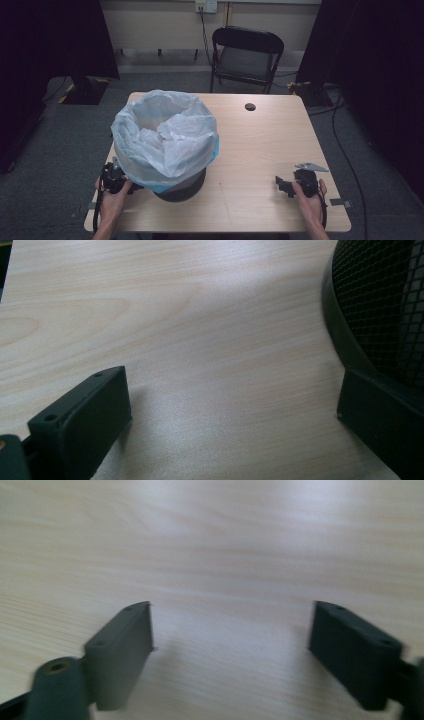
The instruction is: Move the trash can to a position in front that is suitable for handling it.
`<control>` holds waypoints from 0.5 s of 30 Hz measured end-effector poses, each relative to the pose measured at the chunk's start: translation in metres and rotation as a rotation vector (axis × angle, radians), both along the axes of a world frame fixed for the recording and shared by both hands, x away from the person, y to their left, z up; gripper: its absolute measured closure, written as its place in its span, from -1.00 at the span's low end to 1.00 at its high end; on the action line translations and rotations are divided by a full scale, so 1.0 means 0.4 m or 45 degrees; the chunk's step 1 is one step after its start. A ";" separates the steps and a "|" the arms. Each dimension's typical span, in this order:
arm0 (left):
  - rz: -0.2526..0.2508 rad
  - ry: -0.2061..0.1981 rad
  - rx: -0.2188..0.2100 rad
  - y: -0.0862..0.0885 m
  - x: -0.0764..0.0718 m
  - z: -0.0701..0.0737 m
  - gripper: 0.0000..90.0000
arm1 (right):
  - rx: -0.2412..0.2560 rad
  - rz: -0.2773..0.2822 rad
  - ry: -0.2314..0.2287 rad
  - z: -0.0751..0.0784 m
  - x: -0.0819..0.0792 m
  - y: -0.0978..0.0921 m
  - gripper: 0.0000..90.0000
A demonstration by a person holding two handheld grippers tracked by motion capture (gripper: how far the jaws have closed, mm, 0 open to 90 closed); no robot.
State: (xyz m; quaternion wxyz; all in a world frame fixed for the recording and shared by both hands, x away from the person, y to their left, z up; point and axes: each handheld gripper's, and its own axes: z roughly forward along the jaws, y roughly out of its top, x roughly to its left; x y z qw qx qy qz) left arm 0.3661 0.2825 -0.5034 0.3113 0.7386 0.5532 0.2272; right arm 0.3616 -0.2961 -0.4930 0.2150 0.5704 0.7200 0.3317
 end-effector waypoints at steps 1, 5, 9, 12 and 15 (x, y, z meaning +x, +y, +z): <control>0.000 -0.001 0.000 0.000 0.000 0.000 -1.00 | 0.000 0.000 0.000 0.000 0.000 0.000 -0.59; -0.034 0.001 0.018 0.001 -0.005 0.006 -0.83 | 0.021 0.055 -0.102 0.030 -0.009 0.018 -0.67; -0.055 -0.029 0.036 -0.003 -0.019 0.022 -0.61 | 0.015 0.091 -0.107 0.042 -0.013 0.034 -0.69; -0.031 -0.080 0.013 0.002 -0.032 0.053 -0.61 | 0.020 0.144 -0.155 0.078 -0.011 0.068 -0.70; -0.035 -0.121 -0.046 0.008 -0.049 0.081 -0.61 | 0.038 0.169 -0.156 0.098 0.014 0.106 -0.72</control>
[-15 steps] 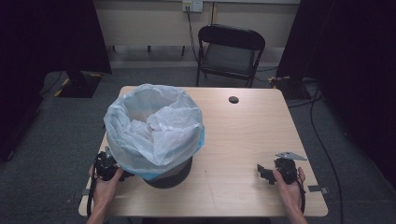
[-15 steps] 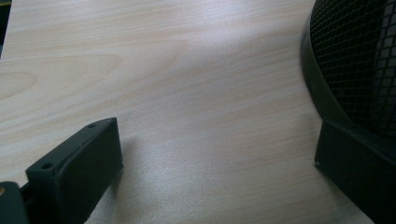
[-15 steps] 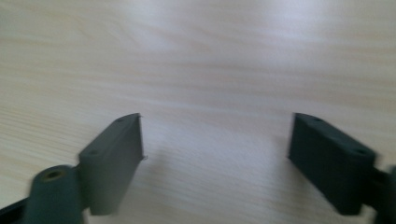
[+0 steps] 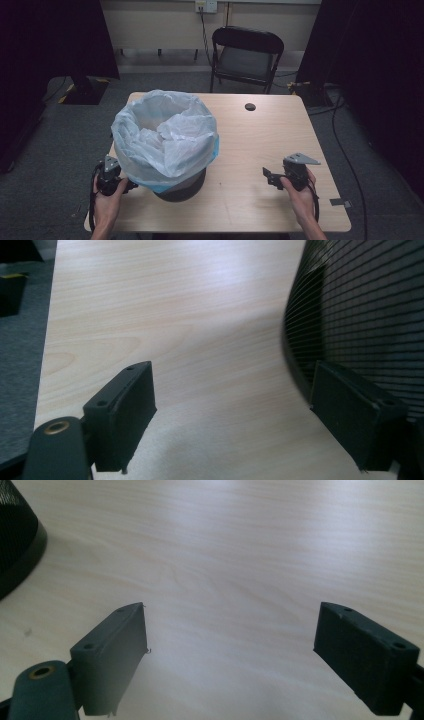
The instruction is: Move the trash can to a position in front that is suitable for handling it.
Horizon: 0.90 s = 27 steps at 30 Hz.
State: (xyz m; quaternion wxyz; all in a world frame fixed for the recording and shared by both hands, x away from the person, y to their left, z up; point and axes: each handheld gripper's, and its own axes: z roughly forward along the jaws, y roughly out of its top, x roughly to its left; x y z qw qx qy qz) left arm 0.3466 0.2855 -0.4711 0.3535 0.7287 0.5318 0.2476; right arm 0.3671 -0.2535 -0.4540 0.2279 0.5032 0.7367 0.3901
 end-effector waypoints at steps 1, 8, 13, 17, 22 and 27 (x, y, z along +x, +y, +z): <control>-0.004 0.003 -0.018 0.001 -0.005 0.010 -0.61 | 0.000 0.000 0.000 0.000 0.000 0.000 -0.72; -0.032 -0.044 -0.015 -0.001 -0.018 0.060 -0.55 | 0.051 0.073 0.033 0.021 0.062 0.121 -0.68; -0.028 -0.001 -0.118 0.030 0.014 0.069 -0.55 | 0.104 0.187 0.015 0.053 0.088 0.206 -0.67; -0.003 0.017 -0.155 0.036 0.038 0.061 -0.56 | 0.180 0.242 -0.021 0.095 0.121 0.264 -0.59; 0.056 -0.014 -0.247 0.049 0.044 0.058 -0.54 | 0.156 0.279 -0.007 0.116 0.164 0.353 -0.61; 0.035 -0.006 -0.231 0.032 0.054 0.049 -0.55 | 0.160 0.287 -0.006 0.108 0.175 0.398 -0.58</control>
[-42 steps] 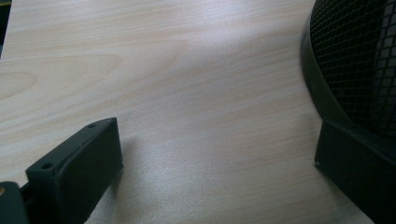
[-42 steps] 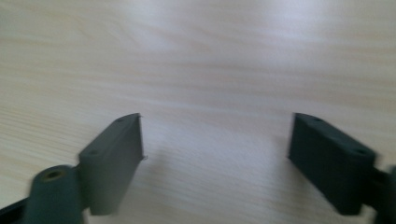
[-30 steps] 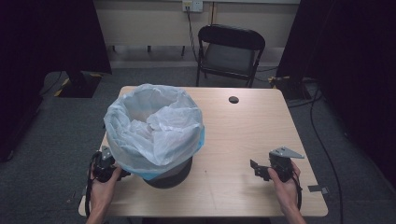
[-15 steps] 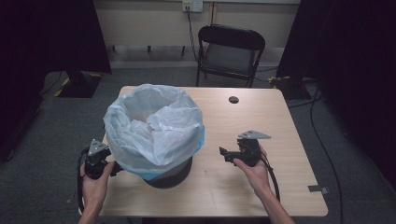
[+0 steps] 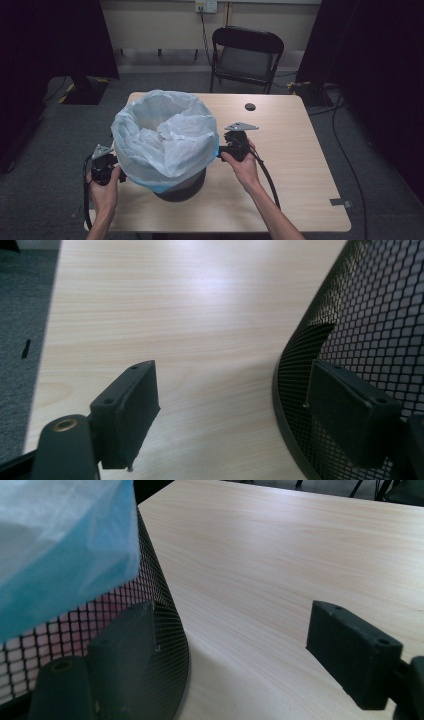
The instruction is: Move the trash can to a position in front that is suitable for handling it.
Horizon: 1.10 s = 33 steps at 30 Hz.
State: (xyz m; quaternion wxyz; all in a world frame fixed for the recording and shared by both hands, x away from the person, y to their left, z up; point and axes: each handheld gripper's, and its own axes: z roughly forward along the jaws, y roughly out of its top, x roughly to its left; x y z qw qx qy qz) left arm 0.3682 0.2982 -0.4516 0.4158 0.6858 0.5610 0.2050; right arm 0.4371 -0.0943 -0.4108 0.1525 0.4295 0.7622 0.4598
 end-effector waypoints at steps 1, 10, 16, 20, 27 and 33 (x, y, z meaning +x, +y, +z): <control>0.000 0.000 0.000 0.000 0.000 0.000 -0.56 | -0.006 -0.009 -0.009 -0.002 0.002 0.007 -0.54; -0.027 -0.023 0.015 -0.035 0.002 0.002 -0.25 | -0.012 0.000 -0.014 0.003 0.000 0.002 -0.52; -0.127 -0.015 -0.018 -0.076 -0.015 0.001 -0.18 | 0.005 -0.002 -0.019 0.005 -0.025 -0.035 -0.18; -0.099 0.008 -0.006 -0.109 -0.019 0.007 -0.20 | 0.015 0.042 -0.020 0.000 -0.032 -0.075 -0.20; -0.150 -0.013 0.027 -0.153 -0.019 0.011 -0.11 | -0.017 0.049 -0.046 0.005 -0.058 -0.117 -0.18; -0.196 0.002 0.030 -0.207 -0.014 0.013 -0.11 | -0.038 0.019 -0.063 0.008 -0.077 -0.171 -0.19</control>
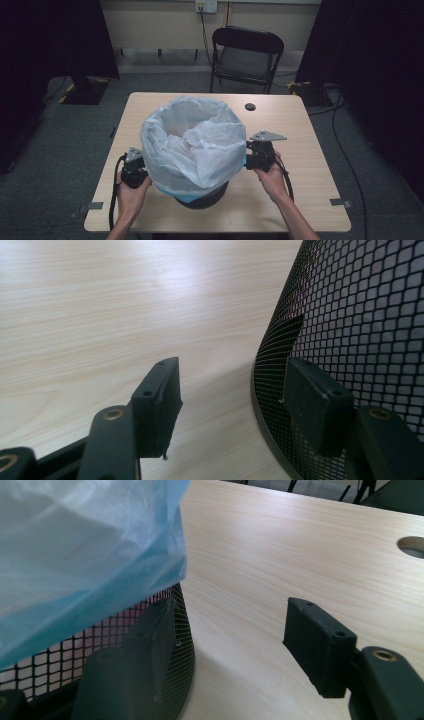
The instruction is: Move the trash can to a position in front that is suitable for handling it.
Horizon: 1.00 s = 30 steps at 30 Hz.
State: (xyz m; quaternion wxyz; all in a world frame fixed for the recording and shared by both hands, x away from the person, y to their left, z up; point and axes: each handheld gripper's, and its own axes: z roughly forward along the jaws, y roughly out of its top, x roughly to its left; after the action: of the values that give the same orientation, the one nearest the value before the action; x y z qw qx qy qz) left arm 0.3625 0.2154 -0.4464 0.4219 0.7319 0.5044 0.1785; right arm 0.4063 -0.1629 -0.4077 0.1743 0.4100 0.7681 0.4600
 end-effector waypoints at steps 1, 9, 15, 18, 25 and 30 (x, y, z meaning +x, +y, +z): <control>0.000 0.000 0.000 0.000 0.000 0.000 -0.11 | 0.000 0.000 0.000 0.000 0.000 0.000 -0.19; -0.090 0.018 -0.015 -0.069 0.003 0.002 -0.04 | 0.024 -0.023 0.016 -0.002 -0.017 -0.081 -0.16; -0.140 0.053 -0.038 -0.104 0.008 0.002 -0.01 | 0.031 -0.042 0.013 -0.002 -0.043 -0.127 -0.14; -0.182 0.062 -0.039 -0.123 0.011 0.007 0.13 | 0.051 -0.023 0.013 -0.004 -0.052 -0.157 -0.13; -0.286 0.073 -0.130 -0.113 0.006 0.010 -0.01 | 0.093 -0.009 0.053 -0.005 -0.051 -0.179 0.05; -0.270 0.026 -0.040 -0.099 -0.005 0.024 -0.33 | 0.075 -0.003 0.035 -0.005 -0.059 -0.177 -0.12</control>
State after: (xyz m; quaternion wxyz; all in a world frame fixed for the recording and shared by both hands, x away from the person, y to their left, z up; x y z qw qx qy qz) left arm 0.3606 0.1757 -0.4368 0.4448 0.7762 0.4312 0.1175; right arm 0.3826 -0.2335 -0.4098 0.1522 0.4223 0.7560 0.4764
